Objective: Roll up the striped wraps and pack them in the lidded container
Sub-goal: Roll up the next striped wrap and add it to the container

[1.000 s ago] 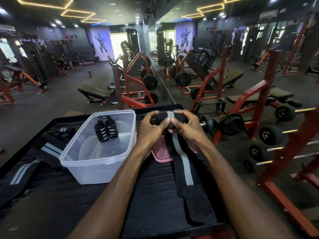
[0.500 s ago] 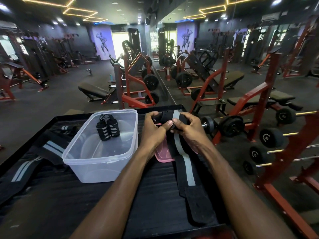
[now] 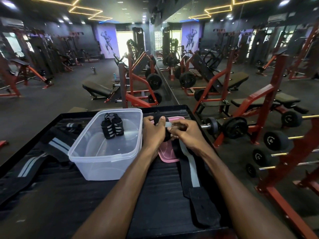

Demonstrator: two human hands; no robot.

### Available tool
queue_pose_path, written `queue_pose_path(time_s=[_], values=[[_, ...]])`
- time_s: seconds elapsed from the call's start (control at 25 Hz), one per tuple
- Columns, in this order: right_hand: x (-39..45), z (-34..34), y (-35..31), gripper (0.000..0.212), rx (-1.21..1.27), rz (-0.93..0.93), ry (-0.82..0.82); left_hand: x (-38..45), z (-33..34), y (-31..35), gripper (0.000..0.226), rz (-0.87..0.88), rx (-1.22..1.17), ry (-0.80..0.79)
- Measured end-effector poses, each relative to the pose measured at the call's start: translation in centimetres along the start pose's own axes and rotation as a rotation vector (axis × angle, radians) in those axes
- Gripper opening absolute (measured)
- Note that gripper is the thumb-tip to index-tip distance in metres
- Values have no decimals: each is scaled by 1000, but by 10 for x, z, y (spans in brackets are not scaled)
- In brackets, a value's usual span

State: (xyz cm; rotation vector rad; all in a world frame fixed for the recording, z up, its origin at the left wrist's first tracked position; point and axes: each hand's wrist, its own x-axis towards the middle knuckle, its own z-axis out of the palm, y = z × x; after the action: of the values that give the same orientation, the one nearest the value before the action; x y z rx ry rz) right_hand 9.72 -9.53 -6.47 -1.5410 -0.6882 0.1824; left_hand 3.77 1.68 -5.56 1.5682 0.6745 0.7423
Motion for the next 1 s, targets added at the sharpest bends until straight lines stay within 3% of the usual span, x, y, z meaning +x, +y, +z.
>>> queue_pose_path(time_s=[0.12,0.24,0.36,0.56,0.68,0.8,0.88,1.0], values=[[10,-13,13,8,-366,-74,327,2,-1,-4,47,-28,109,18],[13,-20,24,34,-576,138,327,1,0,-10,48,-30,258,15],[12,-20,25,36,-471,293,328,-1,1,-17,52,-29,344,-5],[12,-23,24,37,-338,239,348,0,4,-26,54,23,457,-64],[11,-24,16,31,-276,148,376,-1,4,-32,36,78,573,-108],[12,-31,6,22,-183,84,417,-4,3,-27,9,207,576,-52],[15,-34,0,12,-60,114,421,-6,3,-19,25,275,562,-22],[14,-30,-9,6,189,212,304,-10,6,-3,46,51,247,-173]])
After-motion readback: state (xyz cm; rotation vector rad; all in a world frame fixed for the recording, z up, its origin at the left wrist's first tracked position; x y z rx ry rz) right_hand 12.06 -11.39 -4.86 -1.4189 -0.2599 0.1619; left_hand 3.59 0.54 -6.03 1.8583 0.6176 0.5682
